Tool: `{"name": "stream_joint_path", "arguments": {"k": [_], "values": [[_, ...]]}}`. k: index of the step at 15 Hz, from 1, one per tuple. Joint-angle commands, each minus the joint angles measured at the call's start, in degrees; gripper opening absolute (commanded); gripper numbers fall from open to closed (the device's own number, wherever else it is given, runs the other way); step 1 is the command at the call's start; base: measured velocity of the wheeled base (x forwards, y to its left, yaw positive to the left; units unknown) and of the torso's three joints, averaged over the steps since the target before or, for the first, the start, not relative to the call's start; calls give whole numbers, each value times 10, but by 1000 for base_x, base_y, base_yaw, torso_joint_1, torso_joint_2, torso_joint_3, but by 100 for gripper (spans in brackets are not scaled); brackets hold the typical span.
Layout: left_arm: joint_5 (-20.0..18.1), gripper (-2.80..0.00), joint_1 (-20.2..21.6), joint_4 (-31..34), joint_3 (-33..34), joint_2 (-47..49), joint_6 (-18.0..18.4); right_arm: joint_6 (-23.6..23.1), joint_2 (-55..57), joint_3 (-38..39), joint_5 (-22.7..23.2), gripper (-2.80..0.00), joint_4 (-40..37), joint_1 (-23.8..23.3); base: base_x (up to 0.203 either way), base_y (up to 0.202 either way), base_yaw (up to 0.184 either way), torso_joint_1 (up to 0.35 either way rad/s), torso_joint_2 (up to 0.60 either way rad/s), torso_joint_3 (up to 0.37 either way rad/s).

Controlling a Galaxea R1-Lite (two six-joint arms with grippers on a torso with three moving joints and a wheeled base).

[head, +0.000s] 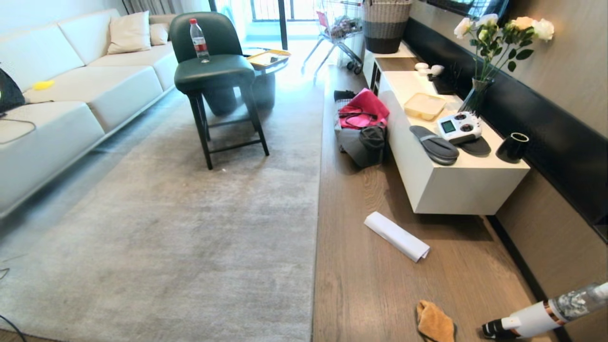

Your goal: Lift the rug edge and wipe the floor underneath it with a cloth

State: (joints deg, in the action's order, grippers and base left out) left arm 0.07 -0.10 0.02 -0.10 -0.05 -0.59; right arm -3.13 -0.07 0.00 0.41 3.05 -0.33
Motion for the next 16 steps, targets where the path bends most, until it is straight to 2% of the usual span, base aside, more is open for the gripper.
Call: {"name": "stream_joint_path", "arguments": {"k": [1,5,16], "values": [[0,-280,0,0,0,0,0,0,1,0,0,-280,0,0,0,0,0,10,2,207],[1,-280,0,0,0,0,0,0,1,0,0,-280,0,0,0,0,0,3,2,88],[5,-280,1,1,0,0,-2,0,1,0,0,-280,0,0,0,0,0,0,0,0]]}}
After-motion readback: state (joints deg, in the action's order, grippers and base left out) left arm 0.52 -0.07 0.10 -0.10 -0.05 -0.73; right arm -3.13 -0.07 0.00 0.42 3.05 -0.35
